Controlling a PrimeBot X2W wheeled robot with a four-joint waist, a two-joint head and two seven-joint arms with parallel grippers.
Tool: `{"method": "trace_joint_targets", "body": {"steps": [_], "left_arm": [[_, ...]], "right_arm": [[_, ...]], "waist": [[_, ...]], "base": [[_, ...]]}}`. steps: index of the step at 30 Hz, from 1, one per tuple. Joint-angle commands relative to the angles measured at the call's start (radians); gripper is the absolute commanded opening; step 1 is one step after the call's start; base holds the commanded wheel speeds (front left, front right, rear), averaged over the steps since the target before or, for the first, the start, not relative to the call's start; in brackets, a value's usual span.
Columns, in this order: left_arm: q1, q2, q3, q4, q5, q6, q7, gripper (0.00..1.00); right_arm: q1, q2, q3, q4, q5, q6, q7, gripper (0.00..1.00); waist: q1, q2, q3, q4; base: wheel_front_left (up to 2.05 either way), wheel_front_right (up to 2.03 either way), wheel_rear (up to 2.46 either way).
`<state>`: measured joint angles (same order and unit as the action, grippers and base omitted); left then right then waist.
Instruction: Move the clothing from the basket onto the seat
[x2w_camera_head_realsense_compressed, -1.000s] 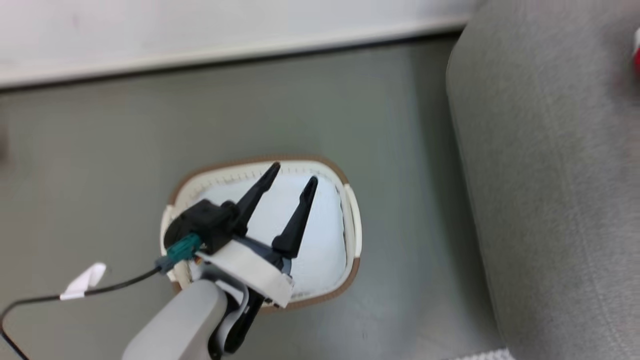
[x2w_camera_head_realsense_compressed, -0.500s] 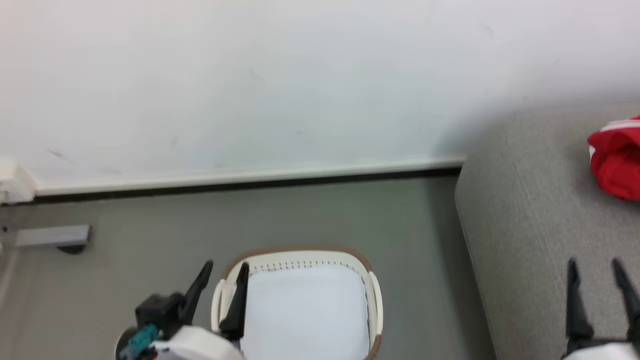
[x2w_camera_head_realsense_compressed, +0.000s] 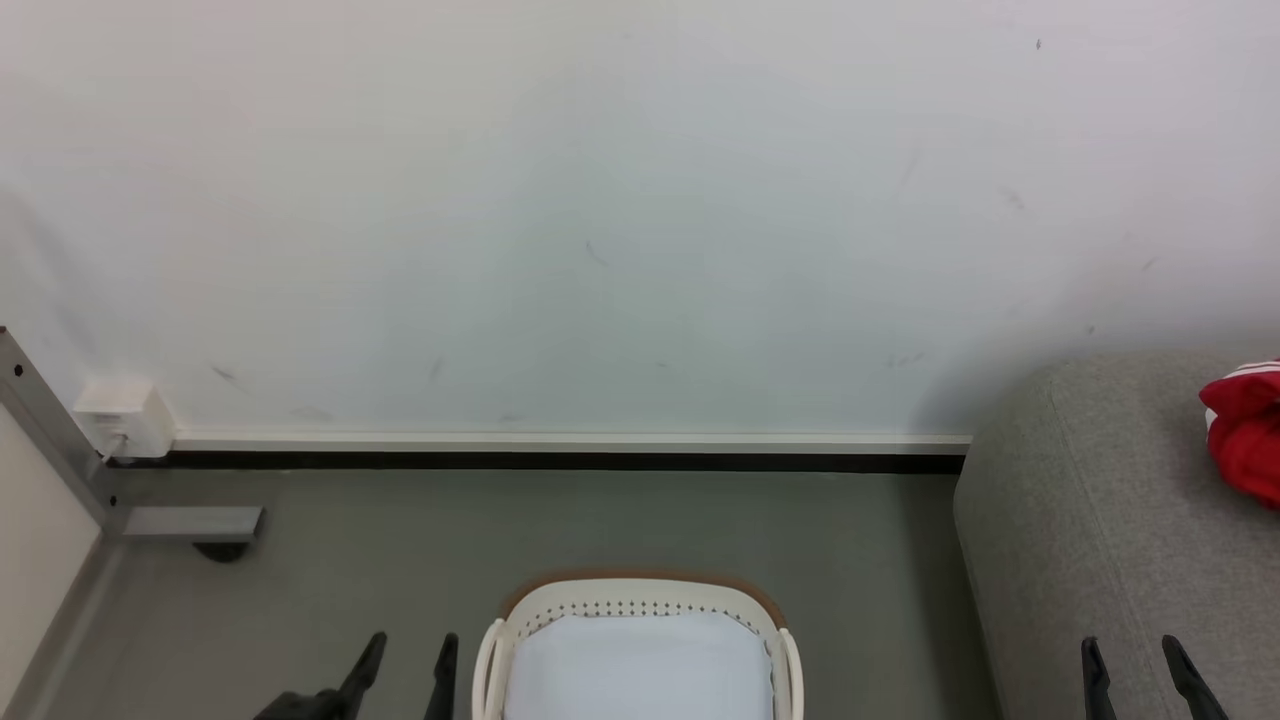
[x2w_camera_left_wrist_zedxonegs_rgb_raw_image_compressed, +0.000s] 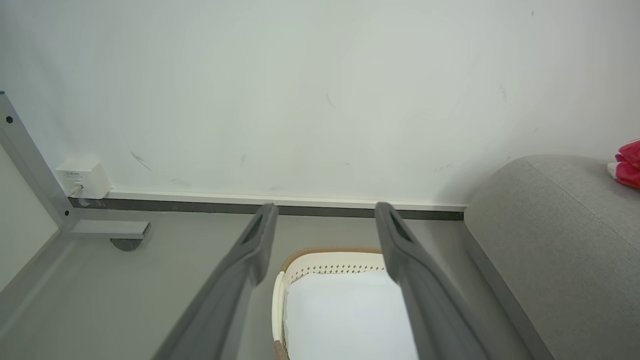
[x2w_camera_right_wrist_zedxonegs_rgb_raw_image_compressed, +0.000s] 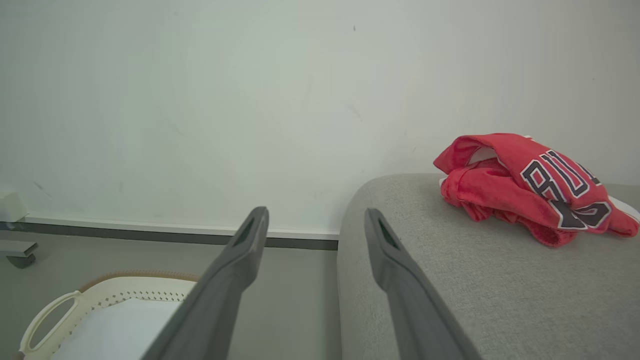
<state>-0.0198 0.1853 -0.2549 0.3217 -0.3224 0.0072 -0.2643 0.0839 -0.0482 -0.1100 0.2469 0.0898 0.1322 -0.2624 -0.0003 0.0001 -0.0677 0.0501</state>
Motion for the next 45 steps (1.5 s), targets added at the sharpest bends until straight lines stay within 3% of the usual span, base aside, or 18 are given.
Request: {"method": "trace_joint_targets", "body": {"steps": [1, 15, 35, 36, 41, 45], "left_arm": [[0.011, -0.007, 0.013, 0.005, 0.020, -0.008, 0.000, 1.00], [0.012, -0.073, 0.112, 0.029, 0.112, -0.076, 0.000, 1.00], [-0.006, -0.106, 0.172, 0.055, 0.167, -0.120, 0.000, 1.00], [-0.001, -0.106, 0.171, 0.057, 0.156, -0.121, 0.000, 0.00], [0.020, -0.114, 0.172, 0.097, 0.145, -0.121, 0.005, 0.00], [0.008, -0.115, 0.189, 0.092, 0.065, -0.122, 0.032, 0.00]], "right_arm": [[0.005, -0.004, 0.001, 0.006, 0.008, -0.003, -0.003, 1.00], [-0.010, -0.004, 0.033, 0.039, 0.022, -0.003, -0.004, 1.00], [-0.018, -0.004, 0.062, 0.049, 0.039, -0.003, -0.004, 1.00], [-0.008, 0.000, 0.063, 0.046, 0.032, 0.000, 0.000, 0.00], [0.002, 0.012, 0.062, 0.084, 0.042, 0.000, 0.012, 0.00], [-0.013, 0.011, 0.054, 0.084, 0.125, 0.000, 0.037, 0.00]], "waist": [[0.0003, -0.0001, -0.003, 0.003], [0.0003, -0.0001, -0.005, 0.027], [0.0003, -0.0001, 0.020, 0.011], [0.0003, -0.0001, 0.020, 0.011], [0.0005, -0.0001, 0.021, 0.010], [0.0005, -0.0001, 0.022, 0.008]], "base": [[0.00, 0.00, 0.00], [0.00, 0.00, 0.00], [0.00, 0.00, 0.00], [0.00, 0.00, 0.00], [0.00, 0.00, 0.00], [0.00, 0.00, 0.00]]}}
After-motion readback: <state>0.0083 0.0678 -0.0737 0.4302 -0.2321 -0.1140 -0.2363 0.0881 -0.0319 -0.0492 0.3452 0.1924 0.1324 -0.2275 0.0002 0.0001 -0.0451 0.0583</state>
